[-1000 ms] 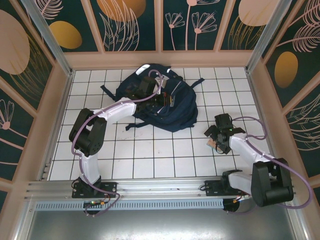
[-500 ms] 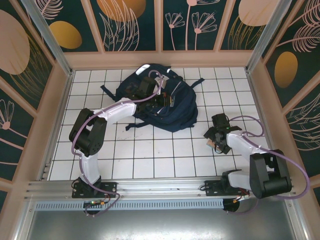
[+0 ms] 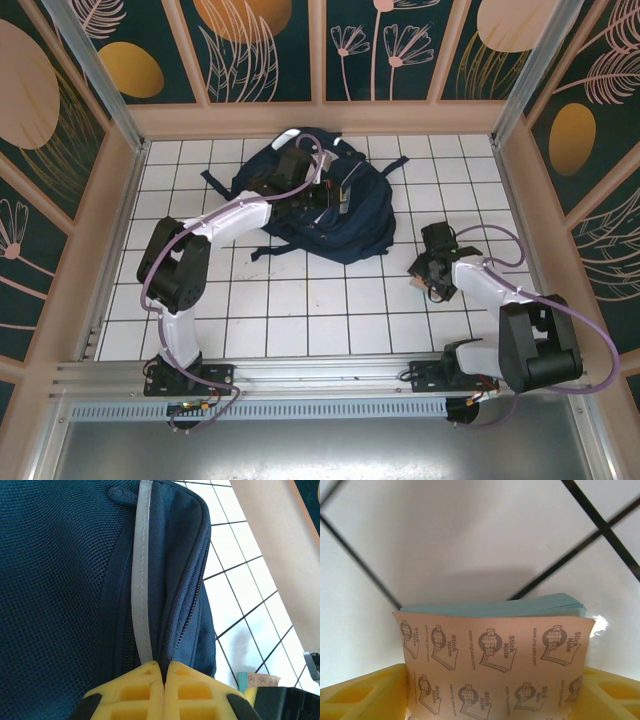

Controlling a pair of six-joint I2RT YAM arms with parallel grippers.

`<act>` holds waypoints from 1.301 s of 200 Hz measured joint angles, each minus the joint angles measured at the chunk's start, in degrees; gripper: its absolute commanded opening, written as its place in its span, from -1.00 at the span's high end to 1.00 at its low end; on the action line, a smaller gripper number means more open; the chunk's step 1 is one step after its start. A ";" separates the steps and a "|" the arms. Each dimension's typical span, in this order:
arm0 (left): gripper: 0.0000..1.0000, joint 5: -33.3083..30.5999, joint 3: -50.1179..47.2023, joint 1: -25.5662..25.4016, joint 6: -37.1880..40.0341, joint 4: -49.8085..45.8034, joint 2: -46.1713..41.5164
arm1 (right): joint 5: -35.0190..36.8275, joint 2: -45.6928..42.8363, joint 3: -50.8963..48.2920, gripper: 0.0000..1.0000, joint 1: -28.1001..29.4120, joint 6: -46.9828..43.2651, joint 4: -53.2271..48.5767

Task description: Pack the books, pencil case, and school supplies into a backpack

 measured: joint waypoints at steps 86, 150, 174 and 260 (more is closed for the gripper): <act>1.00 0.07 0.48 0.63 -0.07 -0.42 -0.15 | -8.83 5.40 18.95 -0.49 3.98 -2.62 5.77; 1.00 -1.05 0.48 0.68 -0.07 -0.79 -1.14 | -12.87 21.81 32.44 -0.50 8.61 -1.99 16.20; 1.00 -1.70 0.48 0.83 -0.07 -0.92 -1.88 | -13.86 25.90 34.88 -0.53 8.72 -0.83 19.19; 1.00 -3.17 0.48 1.38 -0.37 -1.31 -2.05 | -19.58 29.22 33.88 -0.80 8.85 5.03 28.39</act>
